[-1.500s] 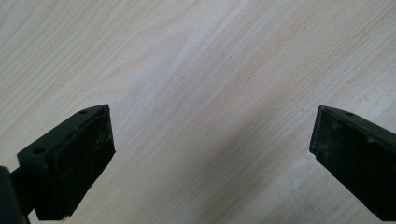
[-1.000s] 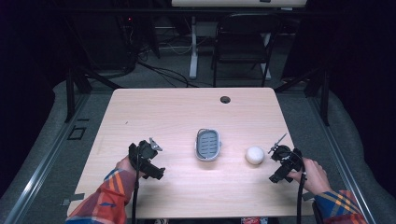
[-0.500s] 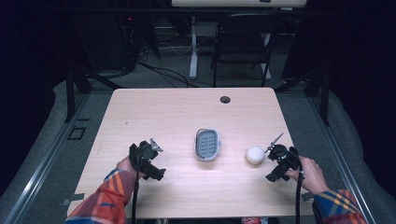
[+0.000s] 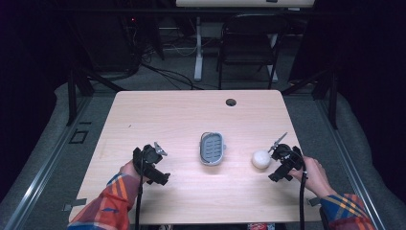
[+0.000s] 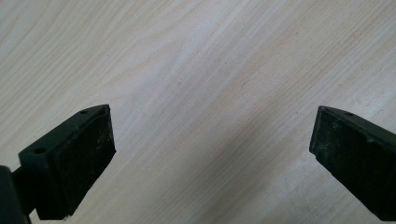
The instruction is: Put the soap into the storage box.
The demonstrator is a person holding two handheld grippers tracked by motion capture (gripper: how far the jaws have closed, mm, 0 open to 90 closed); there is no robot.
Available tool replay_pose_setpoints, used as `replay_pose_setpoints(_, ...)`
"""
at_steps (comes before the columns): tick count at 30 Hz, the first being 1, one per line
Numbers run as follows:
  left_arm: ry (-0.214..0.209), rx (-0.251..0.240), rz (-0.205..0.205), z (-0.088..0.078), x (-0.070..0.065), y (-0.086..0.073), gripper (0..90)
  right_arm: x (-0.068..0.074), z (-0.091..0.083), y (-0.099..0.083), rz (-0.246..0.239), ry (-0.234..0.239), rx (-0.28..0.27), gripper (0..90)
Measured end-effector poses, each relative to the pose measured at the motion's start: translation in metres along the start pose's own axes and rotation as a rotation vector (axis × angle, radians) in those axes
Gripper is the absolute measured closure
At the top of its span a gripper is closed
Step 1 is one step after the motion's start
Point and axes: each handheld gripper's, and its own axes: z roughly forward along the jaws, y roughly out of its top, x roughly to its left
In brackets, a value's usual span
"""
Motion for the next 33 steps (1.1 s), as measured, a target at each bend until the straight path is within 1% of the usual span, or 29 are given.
replay_pose_setpoints(1, -0.002, 0.005, -0.002, 0.000, 0.000, 0.000, 0.1, 0.000, -0.002, 0.003, -0.017, -0.027, 0.011, 0.0)
replay_pose_setpoints(2, -0.002, 0.005, -0.002, 0.000, 0.000, 0.000, 0.1, 0.000, -0.002, 0.003, -0.017, -0.027, 0.011, 0.0)
replay_pose_setpoints(3, -0.001, 0.004, -0.001, 0.000, 0.000, 0.000, 0.1, 0.000, -0.002, 0.004, -0.021, -0.009, 0.007, 0.0)
replay_pose_setpoints(5, 0.000, 0.003, 0.001, 0.000, -0.001, 0.000, 0.1, 0.000, -0.002, 0.004, -0.018, -0.007, -0.010, 0.0)
replay_pose_setpoints(7, 0.001, 0.002, 0.001, 0.000, 0.000, 0.000, 0.1, 0.000, -0.002, 0.005, -0.015, -0.006, -0.013, 0.0)
replay_pose_setpoints(8, 0.001, 0.002, 0.001, 0.000, 0.000, 0.000, 0.1, 0.001, -0.001, 0.005, 0.006, 0.004, -0.040, 0.0)
replay_pose_setpoints(9, 0.002, 0.002, 0.001, 0.000, 0.000, 0.000, 0.1, -0.001, -0.003, 0.006, -0.010, 0.000, -0.026, 0.0)
replay_pose_setpoints(10, 0.002, 0.004, 0.001, 0.000, 0.000, 0.000, 0.1, -0.001, -0.003, 0.006, -0.010, 0.000, -0.026, 0.0)
replay_pose_setpoints(12, 0.002, 0.004, 0.001, 0.000, -0.001, 0.000, 0.1, -0.001, -0.002, 0.008, 0.002, 0.011, -0.052, 0.0)
replay_pose_setpoints(13, 0.002, 0.004, 0.001, 0.000, -0.001, 0.000, 0.1, -0.001, -0.001, 0.009, 0.008, 0.020, -0.058, 0.0)
replay_pose_setpoints(14, 0.002, 0.004, 0.001, 0.000, -0.001, 0.000, 0.1, -0.002, -0.001, 0.011, 0.000, 0.015, -0.054, 0.0)
replay_pose_setpoints(15, 0.002, 0.004, 0.000, 0.000, -0.001, 0.000, 0.1, 0.000, 0.003, 0.010, 0.035, 0.021, -0.096, 0.0)
replay_pose_setpoints(16, 0.002, 0.004, 0.000, 0.000, -0.001, 0.000, 0.1, -0.002, 0.001, 0.013, 0.004, 0.015, -0.061, 0.0)
replay_pose_setpoints(17, 0.002, 0.004, 0.000, 0.000, -0.001, 0.000, 0.1, 0.000, 0.006, 0.015, 0.033, 0.033, -0.102, 0.0)
replay_pose_setpoints(18, 0.002, 0.004, 0.001, 0.000, -0.001, 0.000, 0.1, 0.000, 0.006, 0.015, 0.033, 0.033, -0.102, 0.0)
replay_pose_setpoints(19, 0.002, 0.004, 0.002, 0.000, -0.001, 0.000, 0.1, -0.002, 0.004, 0.018, -0.001, 0.022, -0.069, 0.0)
replay_pose_setpoints(20, 0.002, 0.004, 0.000, 0.000, 0.000, 0.000, 0.1, -0.002, 0.005, 0.018, 0.008, 0.024, -0.084, 0.0)
replay_pose_setpoints(21, 0.003, 0.003, 0.000, 0.000, 0.000, 0.000, 0.1, -0.003, 0.005, 0.021, 0.001, 0.031, -0.075, 0.0)
replay_pose_setpoints(24, 0.002, 0.003, 0.002, 0.000, 0.000, 0.000, 0.1, -0.003, 0.007, 0.022, 0.009, 0.026, -0.084, 0.0)
replay_pose_setpoints(25, 0.001, 0.004, 0.001, 0.000, -0.001, 0.000, 0.1, -0.005, 0.006, 0.024, -0.009, 0.031, -0.066, 0.0)
replay_pose_setpoints(26, 0.001, 0.004, 0.002, 0.000, -0.001, 0.000, 0.1, -0.005, 0.007, 0.025, 0.011, 0.042, -0.082, 0.0)
replay_pose_setpoints(27, 0.000, 0.004, 0.002, 0.000, -0.001, 0.000, 0.1, -0.006, 0.007, 0.026, 0.009, 0.046, -0.080, 0.0)
replay_pose_setpoints(28, 0.000, 0.003, 0.002, 0.000, -0.001, 0.000, 0.1, -0.008, 0.007, 0.029, -0.005, 0.056, -0.068, 0.0)
replay_pose_setpoints(29, 0.000, 0.001, 0.001, 0.000, 0.000, 0.000, 0.1, -0.008, 0.009, 0.031, 0.008, 0.066, -0.083, 0.0)
replay_pose_setpoints(32, -0.001, 0.003, 0.002, 0.000, 0.000, 0.000, 0.1, -0.009, 0.011, 0.035, 0.012, 0.080, -0.080, 0.0)
replay_pose_setpoints(33, -0.001, 0.002, 0.002, 0.000, 0.000, 0.000, 0.1, -0.010, 0.014, 0.038, 0.016, 0.086, -0.079, 0.0)
